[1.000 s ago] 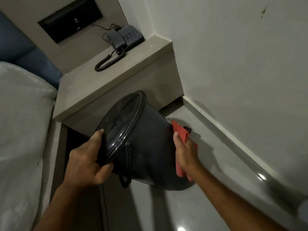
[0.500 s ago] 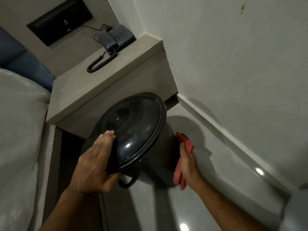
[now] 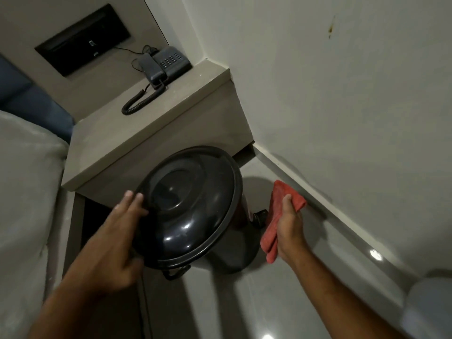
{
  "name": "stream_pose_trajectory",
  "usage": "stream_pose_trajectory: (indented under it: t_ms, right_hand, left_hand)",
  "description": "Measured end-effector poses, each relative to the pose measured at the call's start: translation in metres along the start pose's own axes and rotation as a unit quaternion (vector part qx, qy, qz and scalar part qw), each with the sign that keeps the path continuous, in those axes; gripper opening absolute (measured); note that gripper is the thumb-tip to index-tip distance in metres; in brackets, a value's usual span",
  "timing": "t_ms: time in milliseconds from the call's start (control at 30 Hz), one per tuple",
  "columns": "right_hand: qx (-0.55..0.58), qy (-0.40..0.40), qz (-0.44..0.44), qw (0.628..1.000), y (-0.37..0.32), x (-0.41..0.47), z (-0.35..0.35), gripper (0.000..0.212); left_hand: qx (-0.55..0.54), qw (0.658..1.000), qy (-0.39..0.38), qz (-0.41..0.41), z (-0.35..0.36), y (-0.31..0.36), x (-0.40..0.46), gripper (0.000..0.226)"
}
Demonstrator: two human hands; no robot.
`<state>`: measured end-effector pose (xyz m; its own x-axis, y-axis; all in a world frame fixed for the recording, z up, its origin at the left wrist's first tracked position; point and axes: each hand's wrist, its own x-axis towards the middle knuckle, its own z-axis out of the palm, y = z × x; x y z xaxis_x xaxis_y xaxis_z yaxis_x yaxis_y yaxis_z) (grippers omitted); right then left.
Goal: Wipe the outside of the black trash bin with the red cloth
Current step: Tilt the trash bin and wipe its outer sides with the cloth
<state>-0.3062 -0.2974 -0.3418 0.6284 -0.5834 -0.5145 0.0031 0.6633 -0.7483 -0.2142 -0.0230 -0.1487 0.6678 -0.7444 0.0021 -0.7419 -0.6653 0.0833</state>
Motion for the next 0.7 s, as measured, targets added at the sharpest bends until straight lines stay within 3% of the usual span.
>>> stream_pose_trajectory:
  t_ms: [133, 200, 267, 400, 500, 567, 700]
  right_hand:
    - [-0.043, -0.053, 0.049, 0.996, 0.011, -0.004, 0.004, 0.064]
    - [-0.044, -0.101, 0.06, 0.992, 0.018, -0.012, 0.009, 0.055]
    - [-0.039, -0.13, 0.057, 0.989, 0.023, -0.018, 0.012, 0.047]
    - [-0.065, -0.087, 0.049, 0.993, 0.018, -0.013, 0.007, 0.057]
    - [-0.074, -0.031, 0.063, 0.995, 0.012, -0.002, -0.002, 0.067]
    - [-0.073, -0.022, 0.064, 0.995, 0.01, 0.003, -0.004, 0.068]
    - [-0.099, -0.031, 0.076, 0.992, 0.014, 0.001, -0.005, 0.069]
  left_hand:
    - [-0.227, 0.961, 0.127, -0.093, -0.005, 0.066, 0.035, 0.062]
    - [-0.169, 0.975, 0.082, -0.119, 0.015, 0.103, 0.058, 0.078]
    - [-0.025, 0.994, 0.03, -0.106, 0.039, 0.125, 0.07, 0.104]
    - [0.116, 0.993, 0.01, -0.038, 0.039, 0.107, 0.076, 0.116]
    - [0.114, 0.99, -0.055, 0.056, 0.018, 0.069, 0.052, 0.118]
    - [0.085, 0.991, -0.088, 0.061, 0.004, 0.047, 0.027, 0.114]
    - [0.033, 0.999, 0.023, 0.023, -0.005, 0.042, 0.01, 0.101]
